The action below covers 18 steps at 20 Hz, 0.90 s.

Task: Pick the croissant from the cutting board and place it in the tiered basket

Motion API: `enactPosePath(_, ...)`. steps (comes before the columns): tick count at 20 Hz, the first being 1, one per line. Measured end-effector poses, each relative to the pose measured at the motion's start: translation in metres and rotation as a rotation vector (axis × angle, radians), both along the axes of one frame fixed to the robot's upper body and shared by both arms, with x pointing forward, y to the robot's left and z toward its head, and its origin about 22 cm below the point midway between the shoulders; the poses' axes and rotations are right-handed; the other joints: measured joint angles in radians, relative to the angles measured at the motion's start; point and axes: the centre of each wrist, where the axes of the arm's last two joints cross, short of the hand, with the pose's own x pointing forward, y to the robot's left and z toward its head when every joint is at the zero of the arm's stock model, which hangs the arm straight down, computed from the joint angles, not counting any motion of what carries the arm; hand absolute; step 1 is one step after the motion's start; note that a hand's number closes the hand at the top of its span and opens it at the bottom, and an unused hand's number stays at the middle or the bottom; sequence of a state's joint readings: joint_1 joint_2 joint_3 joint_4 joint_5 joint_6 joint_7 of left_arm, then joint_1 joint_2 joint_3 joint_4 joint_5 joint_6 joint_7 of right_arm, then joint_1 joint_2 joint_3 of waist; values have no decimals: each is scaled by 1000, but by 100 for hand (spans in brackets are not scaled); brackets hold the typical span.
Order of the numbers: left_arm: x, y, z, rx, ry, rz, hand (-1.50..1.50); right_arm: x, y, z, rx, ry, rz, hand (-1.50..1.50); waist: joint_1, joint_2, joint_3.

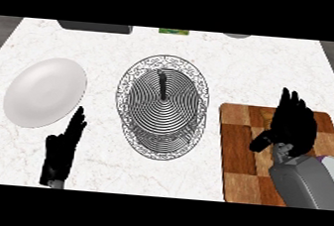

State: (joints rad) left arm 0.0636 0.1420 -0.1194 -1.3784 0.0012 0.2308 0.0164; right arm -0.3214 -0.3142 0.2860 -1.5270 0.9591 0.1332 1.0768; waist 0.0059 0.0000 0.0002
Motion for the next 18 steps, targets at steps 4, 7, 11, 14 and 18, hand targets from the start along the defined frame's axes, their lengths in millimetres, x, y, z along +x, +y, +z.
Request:
enactPosePath(4,-3,0,-1,2,5,-3,0,4,-4,-7,-6,65,-27,-150,-1,0,0)
enactPosePath(7,-4,3,2,11,7,3,0,8,-8,-4,-2,90,-37,-150,-2,-1,0)
enactPosePath(11,-6,-2,3,9,8,3,0,9,-12,-15,1,135,-51,-150,-2,-1,0)
enactPosePath(14,-9,1,-1,4,6,-1,0,14,-8,-17,9,153,-61,-150,-2,-1,0)
enactPosePath(18,-7,-1,0,5,3,4,0,18,-14,-20,14,184,-74,-150,-3,-1,0)
